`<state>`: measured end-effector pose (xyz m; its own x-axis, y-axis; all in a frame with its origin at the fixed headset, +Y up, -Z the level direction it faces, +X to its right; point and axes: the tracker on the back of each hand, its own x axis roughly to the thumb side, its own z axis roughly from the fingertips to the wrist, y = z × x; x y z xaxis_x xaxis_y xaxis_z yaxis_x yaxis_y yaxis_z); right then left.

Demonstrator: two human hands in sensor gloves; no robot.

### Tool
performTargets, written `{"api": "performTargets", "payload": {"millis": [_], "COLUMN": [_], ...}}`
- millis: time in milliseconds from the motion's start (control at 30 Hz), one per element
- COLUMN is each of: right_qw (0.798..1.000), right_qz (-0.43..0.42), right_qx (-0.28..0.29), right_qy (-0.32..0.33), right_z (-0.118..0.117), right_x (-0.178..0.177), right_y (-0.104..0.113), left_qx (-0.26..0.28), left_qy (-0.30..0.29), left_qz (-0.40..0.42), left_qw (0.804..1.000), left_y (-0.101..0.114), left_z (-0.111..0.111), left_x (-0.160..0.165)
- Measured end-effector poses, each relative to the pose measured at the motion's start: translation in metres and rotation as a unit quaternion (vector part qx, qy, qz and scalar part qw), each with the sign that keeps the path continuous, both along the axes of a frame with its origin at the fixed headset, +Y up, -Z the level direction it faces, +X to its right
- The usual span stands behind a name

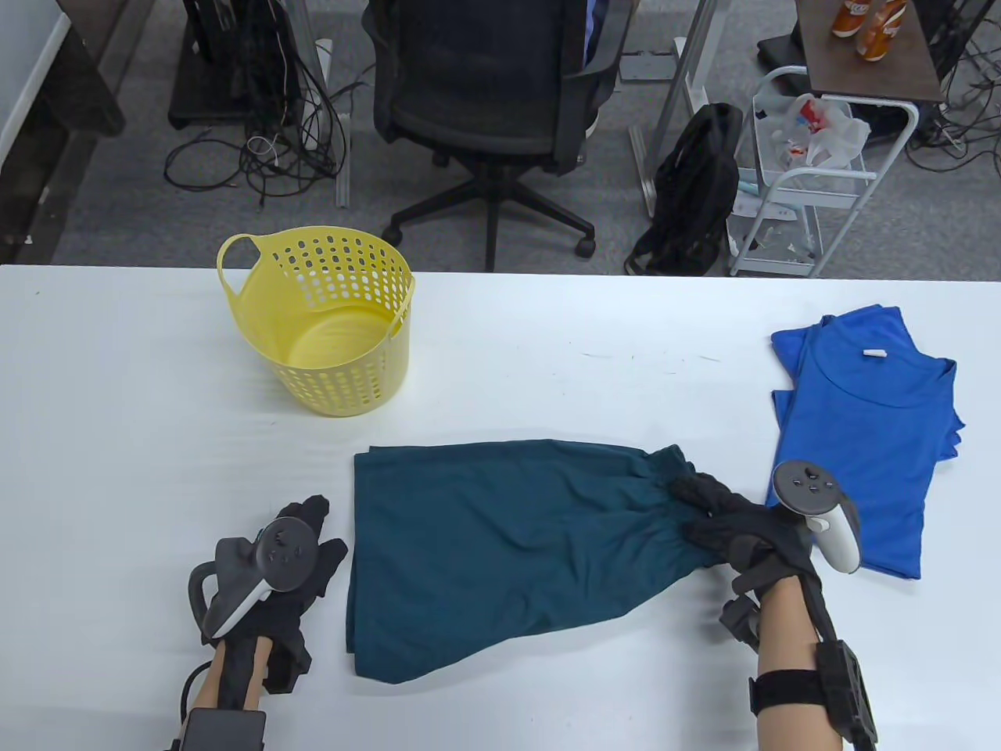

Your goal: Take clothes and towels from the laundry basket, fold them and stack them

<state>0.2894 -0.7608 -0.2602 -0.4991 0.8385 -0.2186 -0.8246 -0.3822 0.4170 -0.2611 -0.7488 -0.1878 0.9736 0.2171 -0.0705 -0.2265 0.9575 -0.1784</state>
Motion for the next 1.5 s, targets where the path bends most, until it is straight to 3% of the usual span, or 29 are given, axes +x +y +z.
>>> {"api": "performTargets", "payload": {"millis": [167,233,400,500,600,667,733,800,833,900,967,1067,1133,1233,1267,1367,1433,1500], "right_qw": [0.996,0.996,0.999,0.998,0.999,0.997,0.98,0.939,0.909,0.868,0.85,0.832,0.818,0.785,0.79,0.861,0.865,0.884], "right_qz": [-0.045,-0.037,0.021,0.012,0.014,0.071,0.184,0.312,0.38,0.452,0.478,0.505,0.532,0.58,0.569,0.45,0.442,0.402], "right_qx": [0.067,0.074,-0.039,-0.055,-0.028,0.007,0.047,0.118,0.152,0.199,0.221,0.219,0.195,0.143,0.109,0.041,0.07,0.07], "right_qy": [0.031,0.027,0.005,-0.012,-0.01,-0.016,-0.062,-0.079,-0.079,-0.052,-0.009,0.061,0.103,0.165,0.2,0.232,0.228,0.227], "right_z": [0.0,0.002,0.0,0.001,0.002,0.004,0.012,0.019,0.023,0.03,0.034,0.031,0.026,0.016,0.013,0.014,0.016,0.017], "right_x": [-0.006,-0.007,-0.004,-0.004,-0.007,-0.011,-0.022,-0.039,-0.054,-0.091,-0.132,-0.192,-0.227,-0.268,-0.275,-0.279,-0.274,-0.256], "right_y": [0.038,0.044,0.022,0.011,0.022,0.048,0.081,0.11,0.126,0.145,0.15,0.131,0.105,0.046,0.025,0.002,0.011,0.03], "left_qx": [-0.001,-0.002,0.0,-0.001,-0.001,-0.001,-0.001,-0.002,-0.003,-0.003,-0.002,-0.003,-0.004,-0.012,-0.013,-0.013,-0.013,-0.013], "left_qy": [0.002,0.002,0.002,0.002,0.001,0.001,0.0,0.0,-0.001,-0.003,-0.005,-0.009,-0.011,-0.015,-0.015,-0.016,-0.017,-0.018], "left_qz": [0.002,0.001,0.001,0.001,-0.001,-0.001,-0.001,-0.004,-0.005,-0.008,-0.011,-0.018,-0.023,-0.031,-0.034,-0.036,-0.035,-0.033], "left_qw": [1.0,1.0,1.0,1.0,1.0,1.0,1.0,1.0,1.0,1.0,1.0,1.0,1.0,0.999,0.999,0.999,0.999,0.999], "left_y": [0.0,0.001,0.001,0.001,0.001,0.001,0.001,0.001,0.001,0.0,0.0,0.0,-0.001,-0.004,-0.005,-0.005,-0.005,-0.005], "left_z": [0.0,0.0,0.001,0.001,0.001,0.0,0.0,0.0,0.0,0.001,0.001,0.002,0.002,0.002,0.002,0.002,0.002,0.002], "left_x": [-0.001,-0.001,-0.002,-0.002,-0.002,-0.002,-0.002,-0.001,-0.001,0.0,0.002,0.004,0.004,0.005,0.005,0.006,0.006,0.006]}}
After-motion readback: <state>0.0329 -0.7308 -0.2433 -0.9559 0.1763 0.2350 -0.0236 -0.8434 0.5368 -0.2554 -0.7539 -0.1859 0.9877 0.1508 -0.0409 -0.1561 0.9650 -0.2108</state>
